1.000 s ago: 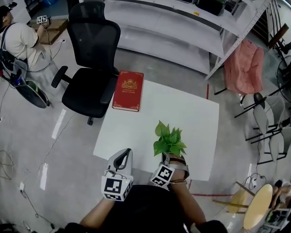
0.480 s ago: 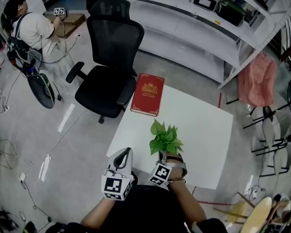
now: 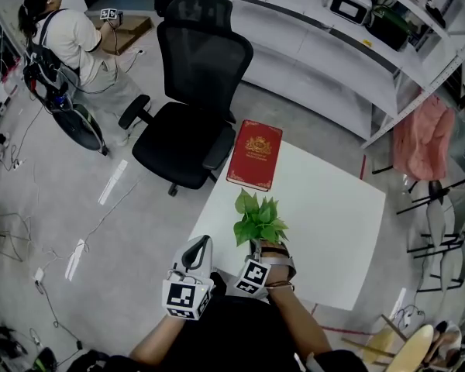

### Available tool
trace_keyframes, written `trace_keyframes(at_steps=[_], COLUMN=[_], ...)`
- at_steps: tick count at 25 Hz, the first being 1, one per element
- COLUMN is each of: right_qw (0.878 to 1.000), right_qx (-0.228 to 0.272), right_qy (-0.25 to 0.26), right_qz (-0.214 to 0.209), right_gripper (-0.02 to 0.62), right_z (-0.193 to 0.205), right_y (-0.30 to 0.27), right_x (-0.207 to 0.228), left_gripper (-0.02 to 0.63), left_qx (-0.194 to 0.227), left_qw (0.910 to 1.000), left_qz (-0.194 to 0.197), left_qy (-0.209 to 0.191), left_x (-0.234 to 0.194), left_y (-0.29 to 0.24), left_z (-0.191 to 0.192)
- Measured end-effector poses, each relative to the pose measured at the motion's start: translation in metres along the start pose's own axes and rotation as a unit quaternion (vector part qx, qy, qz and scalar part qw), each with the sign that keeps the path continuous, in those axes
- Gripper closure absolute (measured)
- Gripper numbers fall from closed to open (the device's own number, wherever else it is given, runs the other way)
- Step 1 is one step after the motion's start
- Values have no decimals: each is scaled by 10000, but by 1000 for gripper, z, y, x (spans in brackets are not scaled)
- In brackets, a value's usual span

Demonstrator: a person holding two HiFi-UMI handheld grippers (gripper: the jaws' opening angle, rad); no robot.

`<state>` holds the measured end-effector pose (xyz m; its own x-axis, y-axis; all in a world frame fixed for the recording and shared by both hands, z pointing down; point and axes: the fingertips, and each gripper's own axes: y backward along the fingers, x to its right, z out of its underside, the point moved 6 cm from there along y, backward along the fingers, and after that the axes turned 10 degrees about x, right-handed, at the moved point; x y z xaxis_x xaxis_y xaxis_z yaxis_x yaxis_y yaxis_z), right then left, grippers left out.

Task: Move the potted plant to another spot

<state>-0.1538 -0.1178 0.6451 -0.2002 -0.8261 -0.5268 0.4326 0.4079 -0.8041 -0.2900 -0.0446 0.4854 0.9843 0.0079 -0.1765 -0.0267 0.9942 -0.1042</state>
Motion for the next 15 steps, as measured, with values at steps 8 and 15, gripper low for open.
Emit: trace_keyframes(at_steps=[8,15], right_qw=[9997,9991], right_qx=[36,-91], right_qy=[188,305], right_qz=[-145,-293], right_gripper=[572,571], right_z=[-15,-13], right_y=[-18,-34], right_x=[4,0], left_gripper=[589,589], left_qx=[-103,-111], left_qw=[9999,9999], left_qz=[-91,-57], left_qy=[14,73], left_x=[-20,-25], left_y=[-4,-11], left_z=[4,6])
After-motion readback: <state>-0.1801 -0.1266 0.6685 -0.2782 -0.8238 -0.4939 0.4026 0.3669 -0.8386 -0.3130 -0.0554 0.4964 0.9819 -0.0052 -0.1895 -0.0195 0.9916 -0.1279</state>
